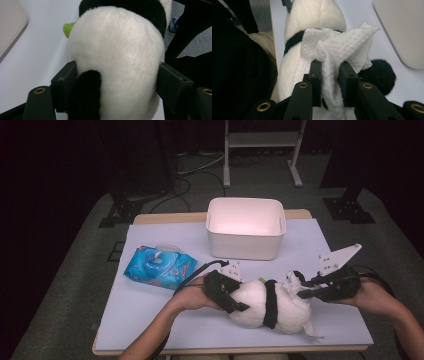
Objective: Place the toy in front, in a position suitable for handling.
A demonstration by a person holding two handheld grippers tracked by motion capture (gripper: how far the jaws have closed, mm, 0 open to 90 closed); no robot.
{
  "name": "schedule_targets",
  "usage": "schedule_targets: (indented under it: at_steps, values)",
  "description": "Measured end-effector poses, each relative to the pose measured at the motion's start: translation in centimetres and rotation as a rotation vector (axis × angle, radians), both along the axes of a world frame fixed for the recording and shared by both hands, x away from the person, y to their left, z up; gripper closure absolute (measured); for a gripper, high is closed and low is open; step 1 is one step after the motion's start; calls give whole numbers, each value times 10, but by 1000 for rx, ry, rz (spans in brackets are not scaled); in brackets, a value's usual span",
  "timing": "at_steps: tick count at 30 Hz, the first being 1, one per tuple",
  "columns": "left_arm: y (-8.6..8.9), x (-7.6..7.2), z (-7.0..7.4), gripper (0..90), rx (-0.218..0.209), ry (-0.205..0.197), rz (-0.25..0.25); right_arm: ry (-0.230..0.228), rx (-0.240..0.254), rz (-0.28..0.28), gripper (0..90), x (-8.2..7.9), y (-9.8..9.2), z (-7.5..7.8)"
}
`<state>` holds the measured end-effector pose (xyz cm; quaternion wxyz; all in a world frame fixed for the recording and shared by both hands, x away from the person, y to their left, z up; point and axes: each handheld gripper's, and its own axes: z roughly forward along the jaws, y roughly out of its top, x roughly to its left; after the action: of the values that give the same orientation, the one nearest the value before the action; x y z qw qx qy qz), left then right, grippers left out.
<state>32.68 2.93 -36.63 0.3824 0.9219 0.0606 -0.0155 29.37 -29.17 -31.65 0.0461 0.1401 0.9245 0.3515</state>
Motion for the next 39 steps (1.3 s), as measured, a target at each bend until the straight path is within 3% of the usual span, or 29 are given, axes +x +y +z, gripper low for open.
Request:
schedule_targets:
  at_steps: [8,14,21,33,39]
  values:
    - [3,1,2,266,13,-9,14,4,-18,-53,738,-2,-18,-8]
    - [3,0,3,272,15,-18,14,15,-4,-77,736,1,-24,-13]
    - [3,-2,5,287,27,-39,9,-12,-29,-78,737,11,-18,-7]
    - [-2,-7,9,287,28,-57,-1,-12,-15,-69,737,29,-4,1]
    - [-5,-9,12,286,32,-71,-9,-14,-13,-49,737,31,7,2]
